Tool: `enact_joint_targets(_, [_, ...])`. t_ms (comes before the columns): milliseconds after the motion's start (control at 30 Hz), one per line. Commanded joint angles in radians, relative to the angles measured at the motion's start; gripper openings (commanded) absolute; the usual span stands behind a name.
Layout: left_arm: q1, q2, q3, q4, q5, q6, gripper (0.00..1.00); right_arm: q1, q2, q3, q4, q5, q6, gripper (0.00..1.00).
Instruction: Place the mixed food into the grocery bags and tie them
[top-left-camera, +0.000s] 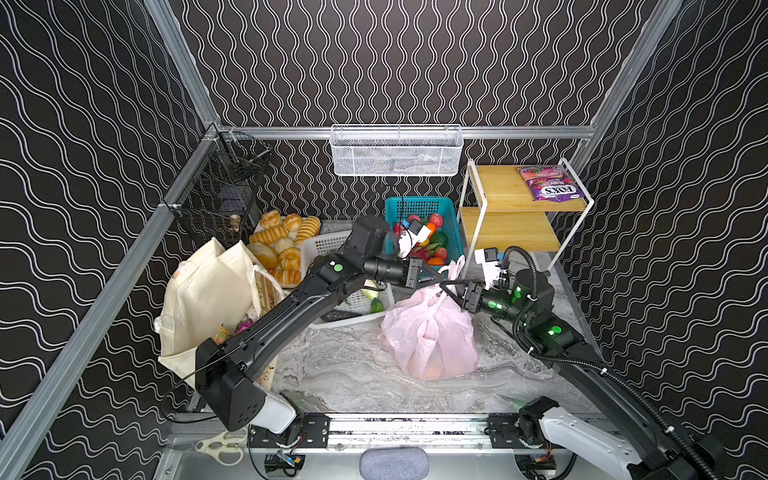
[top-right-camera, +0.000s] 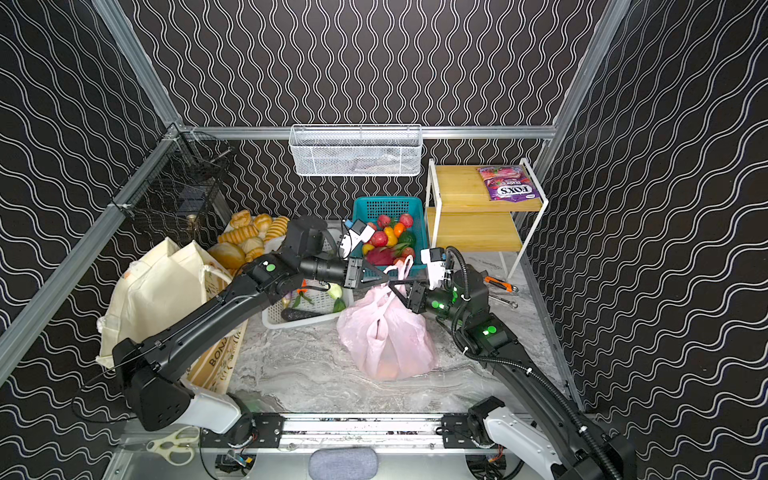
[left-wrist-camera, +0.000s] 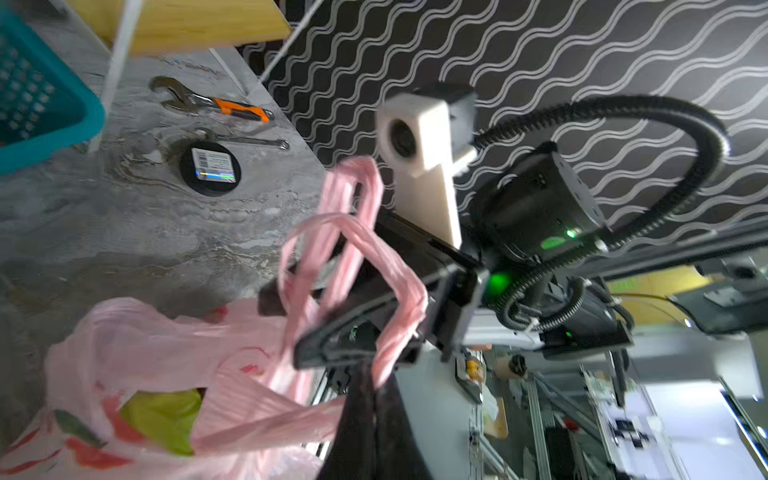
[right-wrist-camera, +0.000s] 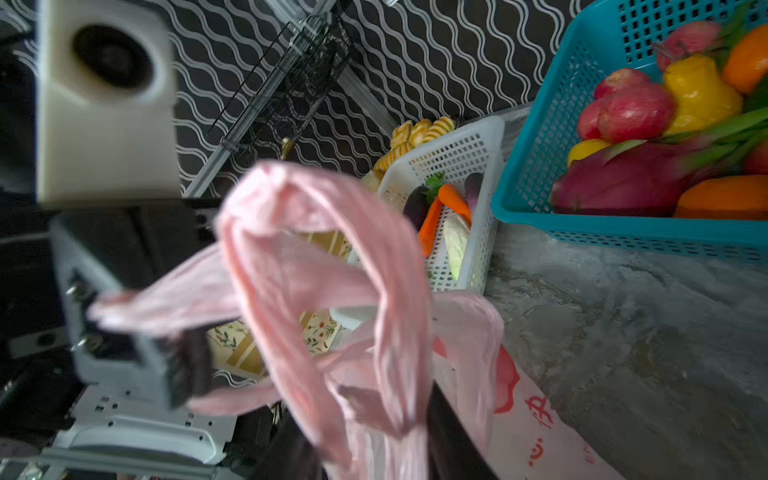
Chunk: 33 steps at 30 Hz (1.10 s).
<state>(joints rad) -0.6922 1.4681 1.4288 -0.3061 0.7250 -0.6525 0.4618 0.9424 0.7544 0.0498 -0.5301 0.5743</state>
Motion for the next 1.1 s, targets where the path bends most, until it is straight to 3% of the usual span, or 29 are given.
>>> enact_joint_targets(0, [-0.002,-0.026,-0.043,0.163,-0.107,-0.125,0.00,-0.001,0.001,0.001,-0.009,-0.131,-0.116,0.49])
enact_joint_targets(133, [-0.002,-0.022,-0.054,0.220,-0.095,-0.179,0.00,0.000,0.004,-0.016,-0.042,-0.174,-0.215,0.59])
enact_joint_targets(367, [-0.002,-0.019,-0.077,0.368,-0.012,-0.312,0.00,-0.001,0.042,-0.039,0.014,-0.137,-0.288,0.74])
enact_joint_targets(500, [-0.003,-0.022,-0.055,0.273,-0.015,-0.281,0.00,0.000,0.055,-0.034,0.058,-0.126,-0.280,0.75])
enact_joint_targets(667, [-0.003,-0.034,-0.058,0.215,-0.032,-0.256,0.00,0.000,0.031,-0.076,0.190,-0.193,-0.197,0.76])
enact_joint_targets(767, [-0.003,-0.030,-0.056,0.185,-0.034,-0.244,0.00,0.000,0.012,-0.107,0.268,-0.225,-0.150,0.72])
enact_joint_targets(900, [-0.004,-0.026,-0.053,0.160,-0.045,-0.227,0.00,0.000,0.018,-0.102,0.272,-0.220,-0.123,0.58])
enact_joint_targets(1067, [-0.008,-0.032,-0.052,0.147,-0.077,-0.219,0.00,-0.001,0.026,-0.092,0.283,-0.207,-0.070,0.67])
